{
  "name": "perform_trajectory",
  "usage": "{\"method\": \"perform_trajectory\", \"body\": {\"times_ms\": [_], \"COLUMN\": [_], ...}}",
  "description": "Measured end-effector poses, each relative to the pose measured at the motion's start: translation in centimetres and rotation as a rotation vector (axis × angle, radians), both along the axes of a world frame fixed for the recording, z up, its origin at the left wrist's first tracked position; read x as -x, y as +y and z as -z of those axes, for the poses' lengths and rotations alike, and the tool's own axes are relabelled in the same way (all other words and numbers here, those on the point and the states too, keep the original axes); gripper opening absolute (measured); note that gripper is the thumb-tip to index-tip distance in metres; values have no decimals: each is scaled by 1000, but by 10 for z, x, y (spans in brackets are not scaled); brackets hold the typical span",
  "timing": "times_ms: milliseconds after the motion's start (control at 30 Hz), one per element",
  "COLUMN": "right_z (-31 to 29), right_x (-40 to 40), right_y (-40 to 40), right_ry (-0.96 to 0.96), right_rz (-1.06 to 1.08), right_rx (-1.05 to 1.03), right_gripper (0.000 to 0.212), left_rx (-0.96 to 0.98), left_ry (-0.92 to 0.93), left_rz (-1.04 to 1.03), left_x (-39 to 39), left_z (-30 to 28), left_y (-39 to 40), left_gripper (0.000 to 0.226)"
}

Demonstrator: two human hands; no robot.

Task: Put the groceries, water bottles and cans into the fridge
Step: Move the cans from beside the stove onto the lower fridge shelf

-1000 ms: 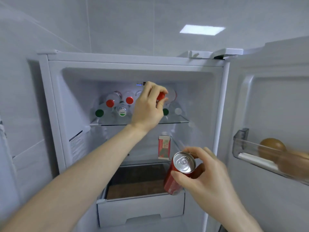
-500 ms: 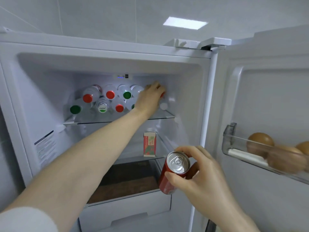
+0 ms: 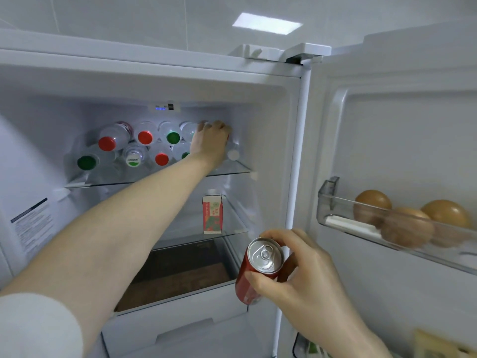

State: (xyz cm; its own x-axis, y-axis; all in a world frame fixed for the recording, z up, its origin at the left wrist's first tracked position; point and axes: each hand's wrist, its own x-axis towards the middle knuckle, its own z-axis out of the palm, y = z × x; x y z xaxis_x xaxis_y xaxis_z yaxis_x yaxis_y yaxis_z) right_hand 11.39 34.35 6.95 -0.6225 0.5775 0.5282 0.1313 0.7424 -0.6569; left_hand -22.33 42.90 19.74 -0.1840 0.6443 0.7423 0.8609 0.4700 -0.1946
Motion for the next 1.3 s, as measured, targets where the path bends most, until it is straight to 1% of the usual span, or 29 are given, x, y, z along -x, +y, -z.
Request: {"method": "perform_trajectory", "body": {"times_ms": [200, 367, 433, 533, 600, 667, 767, 867, 1100, 1200, 1267, 1300], "right_z": [0, 1, 3, 6, 8, 8, 8, 4, -1, -3, -5, -5], "right_x": [-16, -26, -32, -40, -42, -40, -26, -2, 95, 138, 165, 177], "right_y": [-6, -8, -7, -4, -3, -1, 0, -4, -9, -10, -8, -6], "right_ry": [-17, -8, -9, -6, 4, 22, 39, 57, 131, 140, 119, 110], "right_rz": [4, -10, -13, -19, -23, -35, -64, -100, -141, -127, -101, -91], "right_rx": [-3, 15, 14, 22, 22, 23, -10, -16, 7, -8, -16, -15], "right_gripper": [50, 50, 50, 51, 51, 52, 52, 49, 44, 46, 50, 52], "left_rx": [14, 27, -11, -176, -285, -282, -190, -177, -140, -11, 72, 78], "left_ry": [57, 1, -42, -139, -207, -302, -431, -511, -695, -767, -800, -818], "left_rz": [-76, -132, -115, 58, 211, 300, 321, 264, -8, -112, -132, -126], "left_x": [-3, -13, -21, -43, -64, -80, -87, -79, -40, -27, -23, -22], "left_z": [1, -9, -8, -1, 11, 27, 56, 83, 143, 161, 168, 169], "left_y": [-13, -13, -11, -22, -46, -78, -128, -171, -237, -246, -246, -245], "left_gripper": [53, 42, 35, 42, 37, 32, 27, 24, 31, 32, 40, 42]}}
